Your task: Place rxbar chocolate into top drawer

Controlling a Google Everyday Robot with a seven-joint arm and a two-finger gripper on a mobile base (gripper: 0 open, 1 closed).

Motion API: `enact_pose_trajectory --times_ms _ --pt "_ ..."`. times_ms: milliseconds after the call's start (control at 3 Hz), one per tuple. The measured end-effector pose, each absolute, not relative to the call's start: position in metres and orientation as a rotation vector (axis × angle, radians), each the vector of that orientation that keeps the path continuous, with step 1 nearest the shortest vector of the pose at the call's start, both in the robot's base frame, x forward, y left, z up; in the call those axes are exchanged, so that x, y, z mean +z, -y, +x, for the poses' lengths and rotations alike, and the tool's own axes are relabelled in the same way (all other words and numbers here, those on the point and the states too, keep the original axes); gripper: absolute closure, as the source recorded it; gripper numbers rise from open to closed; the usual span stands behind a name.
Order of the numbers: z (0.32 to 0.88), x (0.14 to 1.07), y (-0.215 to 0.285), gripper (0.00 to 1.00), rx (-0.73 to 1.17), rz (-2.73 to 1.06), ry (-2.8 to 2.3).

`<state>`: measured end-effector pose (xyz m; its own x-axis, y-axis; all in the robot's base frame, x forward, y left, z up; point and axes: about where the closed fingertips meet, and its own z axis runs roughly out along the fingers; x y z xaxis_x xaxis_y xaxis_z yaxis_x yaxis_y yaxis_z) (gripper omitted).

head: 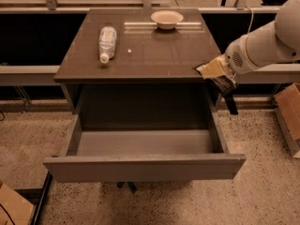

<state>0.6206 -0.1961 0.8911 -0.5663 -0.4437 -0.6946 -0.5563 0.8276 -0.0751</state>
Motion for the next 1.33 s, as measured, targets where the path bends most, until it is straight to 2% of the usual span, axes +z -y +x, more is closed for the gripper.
enact_pose_trajectory --times_ms 333,1000,1333 --pt "0.602 0.851 0.193 1.0 0.307 -0.873 -2.306" --pt "0.607 0.83 0.176 1.0 0.3 -0.976 -2.295" --pt "0.607 0.79 0.145 1.0 0.402 -1.018 -2.284"
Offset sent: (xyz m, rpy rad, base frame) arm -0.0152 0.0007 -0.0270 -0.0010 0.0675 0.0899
